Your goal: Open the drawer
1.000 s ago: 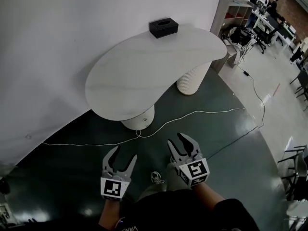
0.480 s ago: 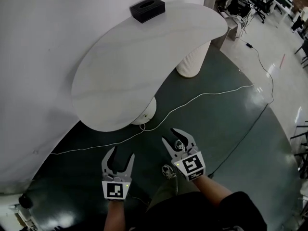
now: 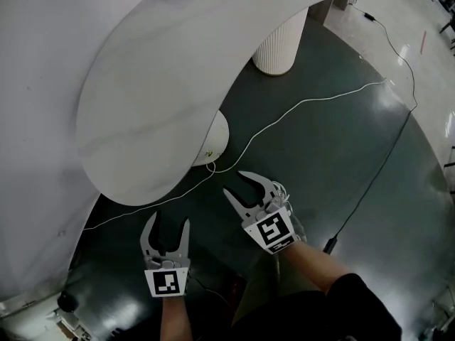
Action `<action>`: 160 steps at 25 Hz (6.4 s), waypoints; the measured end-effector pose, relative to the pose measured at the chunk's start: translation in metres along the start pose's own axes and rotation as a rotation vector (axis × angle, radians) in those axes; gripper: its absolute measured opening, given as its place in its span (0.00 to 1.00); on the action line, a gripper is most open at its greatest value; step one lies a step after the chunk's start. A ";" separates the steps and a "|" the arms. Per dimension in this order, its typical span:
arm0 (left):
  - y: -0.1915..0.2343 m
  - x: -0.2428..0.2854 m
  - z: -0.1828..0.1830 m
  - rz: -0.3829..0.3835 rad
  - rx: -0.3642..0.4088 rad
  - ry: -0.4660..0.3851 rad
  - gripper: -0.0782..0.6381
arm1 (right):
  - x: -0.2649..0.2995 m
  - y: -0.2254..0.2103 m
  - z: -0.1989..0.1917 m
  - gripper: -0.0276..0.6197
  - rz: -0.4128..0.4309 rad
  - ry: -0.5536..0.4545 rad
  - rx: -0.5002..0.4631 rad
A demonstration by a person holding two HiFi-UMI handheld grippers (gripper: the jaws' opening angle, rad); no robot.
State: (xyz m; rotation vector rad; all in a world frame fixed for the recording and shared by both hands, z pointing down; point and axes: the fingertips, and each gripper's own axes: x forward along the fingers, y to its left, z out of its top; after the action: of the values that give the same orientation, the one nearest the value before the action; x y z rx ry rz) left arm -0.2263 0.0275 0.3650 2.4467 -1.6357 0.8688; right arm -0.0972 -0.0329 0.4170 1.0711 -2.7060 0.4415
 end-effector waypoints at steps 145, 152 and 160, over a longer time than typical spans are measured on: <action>-0.104 -0.018 -0.017 -0.187 0.201 0.043 0.57 | -0.099 0.004 -0.119 0.19 -0.078 0.045 0.133; -0.100 -0.035 0.019 -0.156 0.157 -0.008 0.57 | -0.136 0.001 -0.054 0.13 -0.114 -0.029 0.110; -0.090 -0.055 0.057 -0.118 0.079 -0.062 0.57 | -0.152 0.013 0.028 0.06 -0.100 -0.088 0.050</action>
State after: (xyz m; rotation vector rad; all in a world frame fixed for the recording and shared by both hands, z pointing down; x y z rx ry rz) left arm -0.1396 0.0910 0.3120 2.6175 -1.4841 0.8653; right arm 0.0009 0.0625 0.3439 1.2610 -2.7147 0.4570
